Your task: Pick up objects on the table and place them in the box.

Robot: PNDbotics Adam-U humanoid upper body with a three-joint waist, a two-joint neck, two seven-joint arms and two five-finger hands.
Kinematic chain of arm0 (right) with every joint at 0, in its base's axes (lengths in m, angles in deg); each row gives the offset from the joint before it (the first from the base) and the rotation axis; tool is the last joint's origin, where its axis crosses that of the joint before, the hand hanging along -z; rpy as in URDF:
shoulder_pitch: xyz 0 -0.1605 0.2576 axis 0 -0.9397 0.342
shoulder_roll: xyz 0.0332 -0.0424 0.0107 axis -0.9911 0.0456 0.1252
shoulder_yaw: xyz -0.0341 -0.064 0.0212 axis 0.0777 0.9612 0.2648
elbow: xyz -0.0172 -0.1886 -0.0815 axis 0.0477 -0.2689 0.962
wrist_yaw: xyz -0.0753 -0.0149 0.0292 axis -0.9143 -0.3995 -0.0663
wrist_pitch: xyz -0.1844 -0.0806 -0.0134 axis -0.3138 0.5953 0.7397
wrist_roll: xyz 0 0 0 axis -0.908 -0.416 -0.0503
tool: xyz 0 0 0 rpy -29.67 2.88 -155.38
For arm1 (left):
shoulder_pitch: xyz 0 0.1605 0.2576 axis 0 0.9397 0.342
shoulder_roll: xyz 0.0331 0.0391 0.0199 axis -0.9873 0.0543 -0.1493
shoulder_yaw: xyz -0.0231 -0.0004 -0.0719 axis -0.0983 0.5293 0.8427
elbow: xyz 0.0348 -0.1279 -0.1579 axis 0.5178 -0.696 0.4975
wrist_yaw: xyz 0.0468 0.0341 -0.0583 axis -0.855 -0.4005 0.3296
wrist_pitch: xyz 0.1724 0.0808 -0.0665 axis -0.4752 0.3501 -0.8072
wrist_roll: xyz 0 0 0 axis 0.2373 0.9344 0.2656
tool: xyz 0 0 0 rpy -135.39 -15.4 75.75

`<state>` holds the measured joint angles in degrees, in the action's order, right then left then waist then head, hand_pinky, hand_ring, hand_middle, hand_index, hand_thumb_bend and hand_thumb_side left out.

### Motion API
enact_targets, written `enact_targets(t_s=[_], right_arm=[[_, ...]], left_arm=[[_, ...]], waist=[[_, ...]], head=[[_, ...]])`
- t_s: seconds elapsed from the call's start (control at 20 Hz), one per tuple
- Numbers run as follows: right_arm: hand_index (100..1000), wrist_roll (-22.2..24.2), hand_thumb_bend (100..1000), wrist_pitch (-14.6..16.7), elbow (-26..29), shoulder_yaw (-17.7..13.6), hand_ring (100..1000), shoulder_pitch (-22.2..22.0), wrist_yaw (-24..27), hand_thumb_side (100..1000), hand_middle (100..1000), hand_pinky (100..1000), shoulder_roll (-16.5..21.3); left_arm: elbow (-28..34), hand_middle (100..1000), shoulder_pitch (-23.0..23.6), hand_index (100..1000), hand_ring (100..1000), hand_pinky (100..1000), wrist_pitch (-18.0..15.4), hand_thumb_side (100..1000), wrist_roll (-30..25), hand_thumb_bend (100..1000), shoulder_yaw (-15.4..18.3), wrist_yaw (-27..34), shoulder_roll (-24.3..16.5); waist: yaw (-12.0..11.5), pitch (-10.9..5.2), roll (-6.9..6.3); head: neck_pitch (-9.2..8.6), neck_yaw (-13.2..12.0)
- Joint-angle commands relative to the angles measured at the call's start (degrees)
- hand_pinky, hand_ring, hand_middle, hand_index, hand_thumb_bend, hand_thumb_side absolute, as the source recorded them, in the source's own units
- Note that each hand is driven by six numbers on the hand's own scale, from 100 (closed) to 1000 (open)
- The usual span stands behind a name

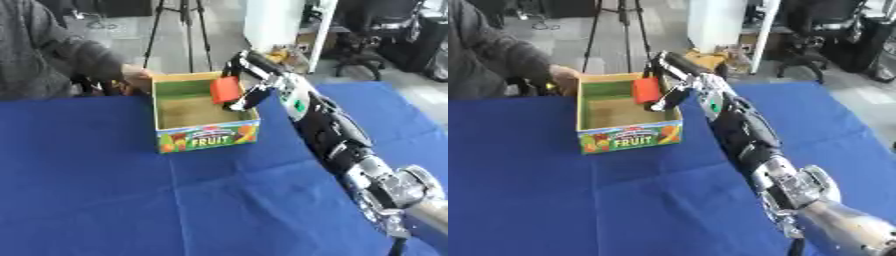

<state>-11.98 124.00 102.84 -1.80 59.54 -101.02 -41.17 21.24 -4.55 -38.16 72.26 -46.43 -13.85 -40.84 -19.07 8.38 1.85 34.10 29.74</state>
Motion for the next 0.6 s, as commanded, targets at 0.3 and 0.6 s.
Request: enact_targets(t_s=[0.3,0.6], right_arm=[[235,0.01,100,0.13,0.24,-0.53,475,0.31,-0.72,100,357,629,1.91],[244,-0.05,100,-0.10,-0.45,-0.79,485,-0.69,-2.73,100,365,638,1.76]], left_arm=[[0.80,312,-0.54,472,829,387,-0.25,818,-0.19,445,0.15,0.24,-0.49],[0.83,312,-0.64,471,833,385,-0.19,820,-0.25,444,0.14,0.51,-0.21]], waist=[[-0.08,0.03,-0.40],[-0.44,1.34,-0.87]], head=[[-0.78,0.28],[-1.40,0.39]])
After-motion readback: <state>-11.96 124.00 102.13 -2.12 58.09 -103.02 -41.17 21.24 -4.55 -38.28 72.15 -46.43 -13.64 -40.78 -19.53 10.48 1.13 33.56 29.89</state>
